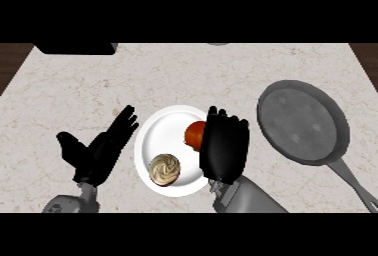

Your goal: Pick the tomato from the plate and place it in the pan

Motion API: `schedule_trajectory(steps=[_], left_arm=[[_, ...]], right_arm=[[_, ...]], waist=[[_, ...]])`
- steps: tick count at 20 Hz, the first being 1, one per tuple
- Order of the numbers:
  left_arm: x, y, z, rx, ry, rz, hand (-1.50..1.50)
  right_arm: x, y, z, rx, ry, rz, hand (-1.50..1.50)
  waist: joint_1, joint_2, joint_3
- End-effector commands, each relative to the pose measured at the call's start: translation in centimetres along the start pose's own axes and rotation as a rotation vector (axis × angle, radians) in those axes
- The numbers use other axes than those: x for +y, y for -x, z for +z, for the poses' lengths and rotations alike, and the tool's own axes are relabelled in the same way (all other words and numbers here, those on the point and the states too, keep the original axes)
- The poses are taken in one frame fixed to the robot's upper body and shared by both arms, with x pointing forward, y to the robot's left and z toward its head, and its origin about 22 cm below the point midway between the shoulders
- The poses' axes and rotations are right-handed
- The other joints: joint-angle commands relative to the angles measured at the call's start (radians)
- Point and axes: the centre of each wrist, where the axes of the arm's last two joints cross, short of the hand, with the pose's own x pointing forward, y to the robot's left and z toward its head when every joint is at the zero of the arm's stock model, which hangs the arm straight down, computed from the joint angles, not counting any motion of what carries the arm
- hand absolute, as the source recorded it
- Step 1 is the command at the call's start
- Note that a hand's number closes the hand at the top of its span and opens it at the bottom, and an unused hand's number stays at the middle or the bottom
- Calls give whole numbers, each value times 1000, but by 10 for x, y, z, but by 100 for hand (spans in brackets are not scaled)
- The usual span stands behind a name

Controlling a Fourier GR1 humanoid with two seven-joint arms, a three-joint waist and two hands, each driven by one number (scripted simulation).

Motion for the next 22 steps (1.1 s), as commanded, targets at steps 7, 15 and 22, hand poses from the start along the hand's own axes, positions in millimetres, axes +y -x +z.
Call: schedule_trajectory(steps=[7, 15, 22], left_arm=[[5, 5, 5, 20, 5, -10, 0], [-4, 8, 3, -9, 0, -11, 0], [-15, 12, 9, -5, -7, -1, 0]], right_arm=[[-54, 6, 2, 244, 208, -489, 150], [-2, 34, -30, 321, 253, -437, 150], [29, 81, -65, 358, 356, -360, 150]], waist=[[1, -3, 0], [-8, 5, -1], [-12, 4, 0]])
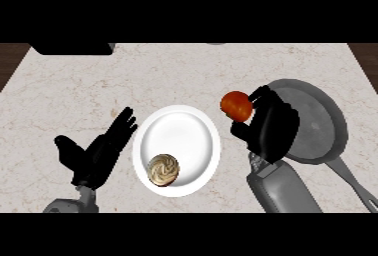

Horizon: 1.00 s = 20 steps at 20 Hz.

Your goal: Pick the tomato from the plate and place it in the pan

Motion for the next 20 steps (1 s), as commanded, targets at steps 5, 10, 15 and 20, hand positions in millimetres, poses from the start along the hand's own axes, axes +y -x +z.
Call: schedule_trajectory(steps=[5, 10, 15, 20], left_arm=[[3, -2, 4, 10, 11, -23, 0], [17, 6, -3, -5, -11, -6, 0], [-3, -4, -13, -27, 5, 4, 0], [-5, 1, -8, -21, -8, -3, 0]], right_arm=[[27, 65, -59, 144, 236, -7, 150], [31, 122, -94, 212, 333, -32, 150], [47, 167, -119, 230, 330, -26, 150], [52, 180, -146, 223, 327, -24, 150]], waist=[[7, 2, 1], [5, 5, 1], [7, 5, 1], [9, 4, 1]])
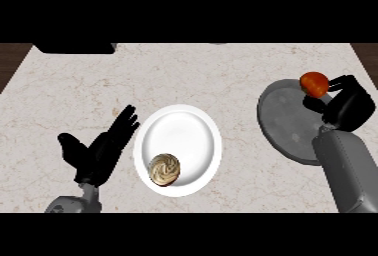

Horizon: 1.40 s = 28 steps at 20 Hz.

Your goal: Pick the tomato from the plate and place it in the pan

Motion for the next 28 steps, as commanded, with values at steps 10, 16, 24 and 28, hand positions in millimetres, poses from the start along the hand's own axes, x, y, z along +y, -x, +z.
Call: schedule_trajectory(steps=[10, 16, 24, 28], left_arm=[[-1, -17, -5, -2, 24, 1, 0], [0, -7, -7, -10, 0, 0, 0], [13, -2, -4, 5, -13, 9, 0], [20, 0, 2, 9, -37, 6, 0]], right_arm=[[25, 52, -12, 205, -258, -37, -150], [14, 43, -10, 198, -93, -363, -150], [-15, 116, -24, 254, -257, -622, -150], [-41, 150, -10, 219, -344, -682, -150]], waist=[[15, 7, 3], [-6, 3, 5], [-20, -5, 0], [-34, -11, -2]])
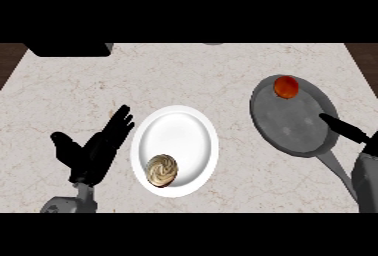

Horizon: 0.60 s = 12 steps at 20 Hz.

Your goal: Pick the tomato from the plate and place it in the pan

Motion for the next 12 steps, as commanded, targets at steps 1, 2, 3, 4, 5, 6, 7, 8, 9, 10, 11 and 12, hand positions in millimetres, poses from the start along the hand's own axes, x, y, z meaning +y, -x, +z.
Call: schedule_trajectory(steps=[1, 2, 3, 4, 5, 6, 7, 8, 9, 10, 11, 12], left_arm=[[-3, -3, 5, -7, 0, 3, 0], [-9, -4, 8, -13, 2, -9, 0], [2, 4, 10, -15, -16, -9, 0], [2, 1, -5, -6, -10, -11, 0], [-7, 1, 6, -8, -18, 1, 0], [4, -8, -2, 10, 7, 1, 0], [-4, -4, 6, 8, -15, -11, 0], [2, -7, 4, -21, -16, -11, 0], [-6, -1, 11, 5, -10, -14, 0], [-5, 2, -3, -7, -24, -8, 0], [0, -20, 3, 18, -14, 7, 0], [-15, -5, 4, -10, 0, -2, 0]], right_arm=[[-20, 20, 25, -46, -63, -74, -150], [-51, 25, 20, -25, -108, -49, -150], [-43, 35, 41, -47, -110, -90, -150], [-63, 33, 33, -33, -159, -100, -150], [-72, 34, 42, -55, -160, -89, -150], [-64, 20, 46, -44, -174, -115, -150], [-80, 34, 65, -47, -161, -120, -150], [-98, 15, 44, -51, -166, -95, -150], [-101, 39, 68, -52, -149, -109, -150], [-102, 49, 82, -59, -166, -123, -150], [-111, 35, 76, -58, -176, -99, -150], [-122, 32, 86, -58, -183, -109, -150]], waist=[[0, -2, -1], [-6, -4, -1], [-5, -3, -1], [-12, -2, -1], [-7, -3, -1], [-5, -2, -2], [-7, -3, -2], [-2, -1, -1], [-1, -1, -1], [-4, 0, -1], [0, 0, -1], [-2, -1, -1]])
